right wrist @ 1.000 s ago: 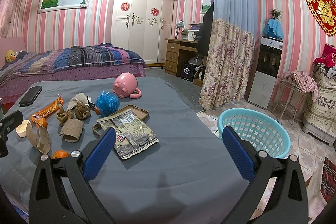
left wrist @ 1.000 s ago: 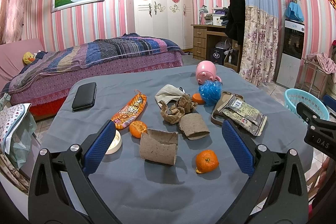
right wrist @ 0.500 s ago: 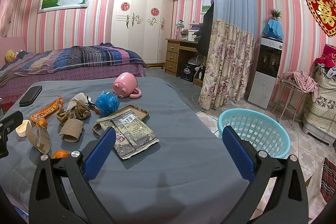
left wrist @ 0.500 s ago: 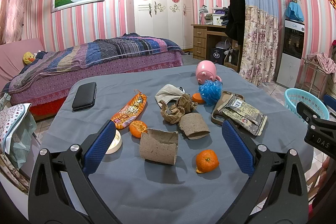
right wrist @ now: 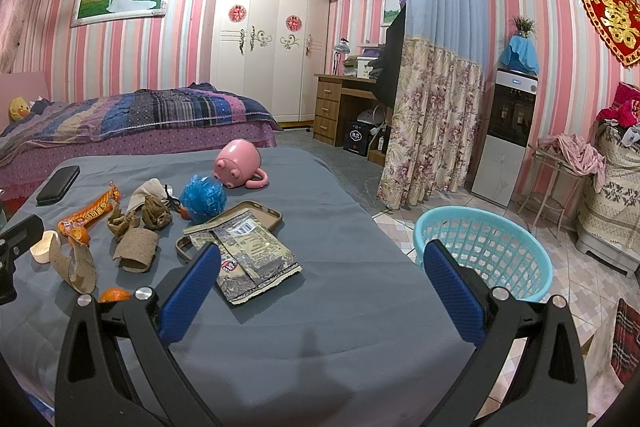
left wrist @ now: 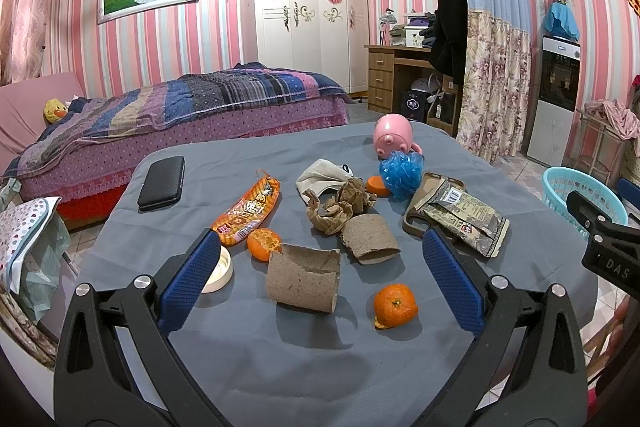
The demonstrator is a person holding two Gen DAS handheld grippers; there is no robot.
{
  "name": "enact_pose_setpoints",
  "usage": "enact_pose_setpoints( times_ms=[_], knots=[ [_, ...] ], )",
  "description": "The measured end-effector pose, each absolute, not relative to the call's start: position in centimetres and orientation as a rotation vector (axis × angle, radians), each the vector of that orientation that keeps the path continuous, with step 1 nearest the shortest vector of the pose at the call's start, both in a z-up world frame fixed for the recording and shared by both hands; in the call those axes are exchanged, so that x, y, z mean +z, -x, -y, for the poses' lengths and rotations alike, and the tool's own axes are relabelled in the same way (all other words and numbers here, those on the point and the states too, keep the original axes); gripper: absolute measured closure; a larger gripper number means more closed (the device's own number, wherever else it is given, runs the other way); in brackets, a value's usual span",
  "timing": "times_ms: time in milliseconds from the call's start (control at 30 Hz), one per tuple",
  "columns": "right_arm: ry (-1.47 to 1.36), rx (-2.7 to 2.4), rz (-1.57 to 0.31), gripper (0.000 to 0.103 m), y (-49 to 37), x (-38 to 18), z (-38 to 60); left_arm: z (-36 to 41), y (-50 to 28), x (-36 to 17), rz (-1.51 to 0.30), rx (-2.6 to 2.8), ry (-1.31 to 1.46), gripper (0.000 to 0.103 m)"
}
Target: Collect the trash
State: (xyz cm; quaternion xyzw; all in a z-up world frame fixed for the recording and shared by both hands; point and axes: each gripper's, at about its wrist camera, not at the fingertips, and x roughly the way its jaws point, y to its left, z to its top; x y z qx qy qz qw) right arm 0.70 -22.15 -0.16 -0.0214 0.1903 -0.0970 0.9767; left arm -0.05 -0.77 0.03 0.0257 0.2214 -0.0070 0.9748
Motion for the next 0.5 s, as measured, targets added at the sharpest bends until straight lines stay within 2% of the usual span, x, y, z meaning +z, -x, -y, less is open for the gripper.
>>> enact_pose_setpoints(
  times_ms=[500],
  knots=[
    [0.023,-0.180,-0.389,0.004,-0.3,0.0,21.8,-1.4,0.0,-0.5,-0.453,0.002,-0.030,0.005]
  ],
)
